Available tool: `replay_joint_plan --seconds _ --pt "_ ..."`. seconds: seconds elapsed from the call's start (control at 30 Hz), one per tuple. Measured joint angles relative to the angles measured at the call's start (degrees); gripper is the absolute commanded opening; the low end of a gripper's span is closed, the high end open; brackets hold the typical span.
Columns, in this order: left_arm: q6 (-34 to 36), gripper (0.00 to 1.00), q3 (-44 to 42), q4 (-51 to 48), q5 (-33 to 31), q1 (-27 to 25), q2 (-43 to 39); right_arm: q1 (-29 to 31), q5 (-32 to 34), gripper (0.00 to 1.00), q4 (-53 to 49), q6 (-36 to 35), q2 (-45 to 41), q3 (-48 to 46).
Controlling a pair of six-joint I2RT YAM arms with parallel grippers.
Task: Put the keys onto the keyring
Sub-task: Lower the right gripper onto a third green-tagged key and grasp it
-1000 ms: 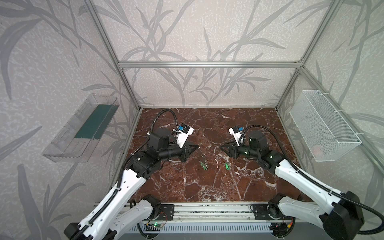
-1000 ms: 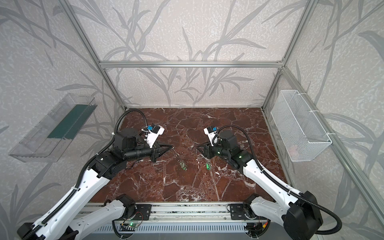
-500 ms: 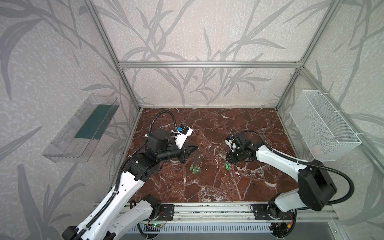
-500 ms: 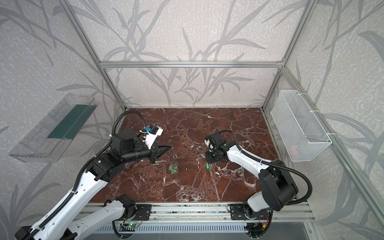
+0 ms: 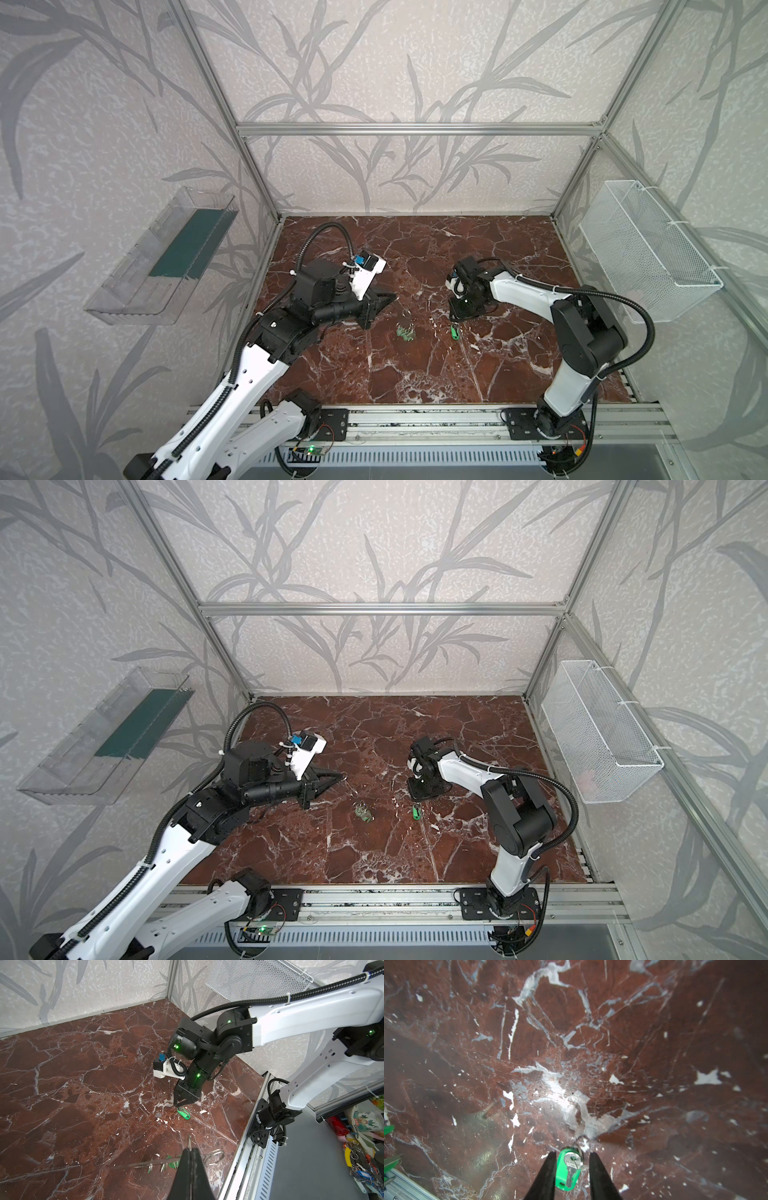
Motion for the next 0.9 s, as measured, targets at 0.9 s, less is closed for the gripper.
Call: replay_joint_plan --seconds 0.9 --pt "0.0 0.00 -0.1 0.0 0.1 0.0 -0.2 -0.4 -3.0 0.11 -1.4 -0.5 1.9 0.4"
